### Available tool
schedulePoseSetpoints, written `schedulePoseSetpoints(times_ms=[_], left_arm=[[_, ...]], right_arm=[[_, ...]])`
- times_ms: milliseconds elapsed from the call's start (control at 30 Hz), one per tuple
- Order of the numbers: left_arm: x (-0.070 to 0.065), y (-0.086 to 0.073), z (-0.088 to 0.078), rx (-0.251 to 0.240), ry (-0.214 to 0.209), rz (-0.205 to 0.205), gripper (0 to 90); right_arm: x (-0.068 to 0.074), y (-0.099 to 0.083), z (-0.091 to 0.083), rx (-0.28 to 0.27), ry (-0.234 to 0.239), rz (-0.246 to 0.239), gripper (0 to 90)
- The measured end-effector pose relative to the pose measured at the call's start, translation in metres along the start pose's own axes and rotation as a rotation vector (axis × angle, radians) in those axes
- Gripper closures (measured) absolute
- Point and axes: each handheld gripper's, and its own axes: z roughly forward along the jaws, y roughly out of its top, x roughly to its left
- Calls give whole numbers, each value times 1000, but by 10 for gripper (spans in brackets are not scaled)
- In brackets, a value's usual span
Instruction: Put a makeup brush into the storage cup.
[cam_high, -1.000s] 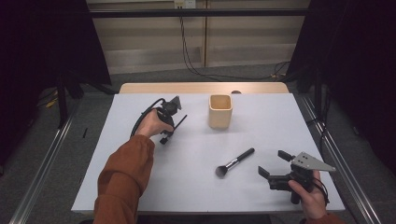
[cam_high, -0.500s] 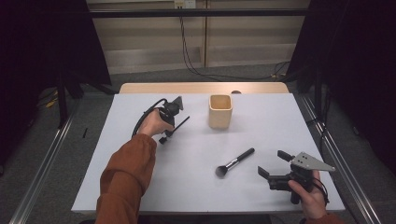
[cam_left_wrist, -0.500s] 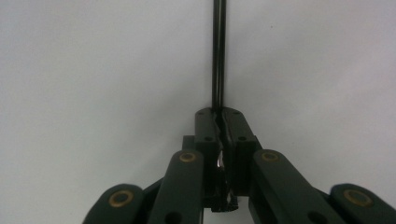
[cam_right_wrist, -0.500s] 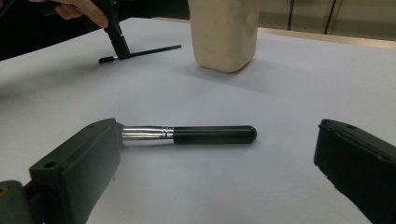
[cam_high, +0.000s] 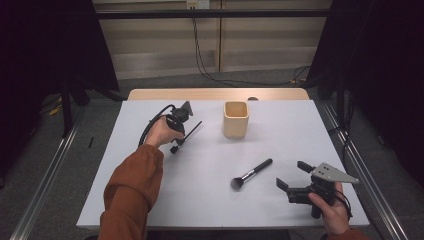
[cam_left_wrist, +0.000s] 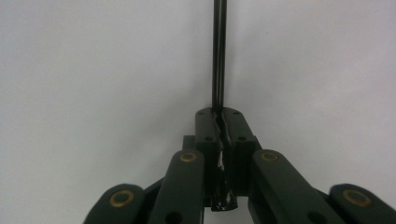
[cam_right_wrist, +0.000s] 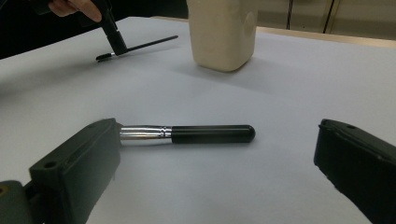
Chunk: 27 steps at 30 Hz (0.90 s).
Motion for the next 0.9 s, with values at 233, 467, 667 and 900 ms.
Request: schedulePoseSetpoints(times_ms=[233, 467, 667, 900], left_arm=[[4, -9, -17, -90, -13, 8, 861], [10, -19, -24, -204, -41, -22, 861], [14, -31, -31, -343, -46, -32, 861], [15, -43, -35, -463, -41, -19, 860]], right_arm=[[0, 0, 0, -1, 0, -3, 0], [0, 0, 1, 1, -1, 0, 0], [0, 0, 1, 1, -1, 0, 0], [0, 0, 1, 1, -1, 3, 0]])
